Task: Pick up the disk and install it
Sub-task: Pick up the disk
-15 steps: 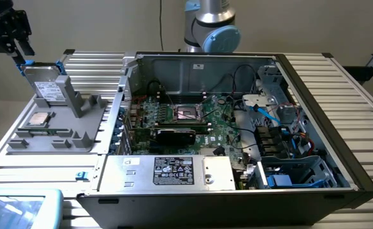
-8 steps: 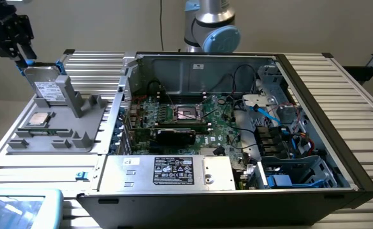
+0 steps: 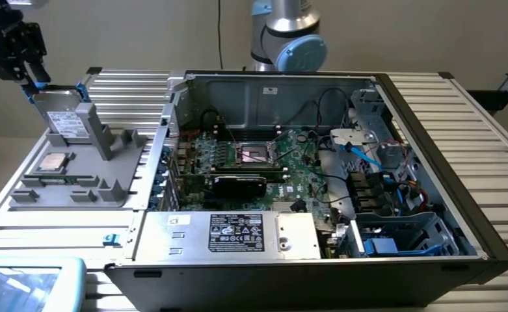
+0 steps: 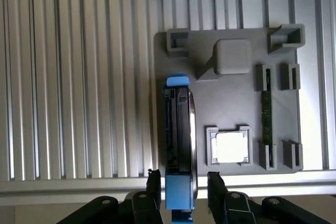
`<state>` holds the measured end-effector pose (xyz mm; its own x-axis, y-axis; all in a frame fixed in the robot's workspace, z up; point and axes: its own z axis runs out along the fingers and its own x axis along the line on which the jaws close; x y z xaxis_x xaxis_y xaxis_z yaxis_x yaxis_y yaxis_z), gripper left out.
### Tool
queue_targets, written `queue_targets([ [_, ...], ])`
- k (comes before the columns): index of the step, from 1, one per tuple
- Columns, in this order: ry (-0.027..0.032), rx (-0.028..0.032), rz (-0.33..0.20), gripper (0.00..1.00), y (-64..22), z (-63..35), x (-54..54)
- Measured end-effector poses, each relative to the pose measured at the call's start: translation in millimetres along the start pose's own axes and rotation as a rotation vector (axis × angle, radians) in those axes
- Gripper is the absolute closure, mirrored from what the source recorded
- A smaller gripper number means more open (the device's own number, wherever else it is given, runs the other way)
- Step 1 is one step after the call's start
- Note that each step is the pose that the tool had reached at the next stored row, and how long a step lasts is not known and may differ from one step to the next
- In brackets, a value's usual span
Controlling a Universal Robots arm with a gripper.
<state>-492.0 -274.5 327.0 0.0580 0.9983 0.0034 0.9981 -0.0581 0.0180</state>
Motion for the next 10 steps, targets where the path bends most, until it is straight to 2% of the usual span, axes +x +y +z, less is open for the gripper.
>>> queue_targets([
  [10, 0.0, 0.0001, 0.0, 0.52, -2.7, 9.8, 0.8],
])
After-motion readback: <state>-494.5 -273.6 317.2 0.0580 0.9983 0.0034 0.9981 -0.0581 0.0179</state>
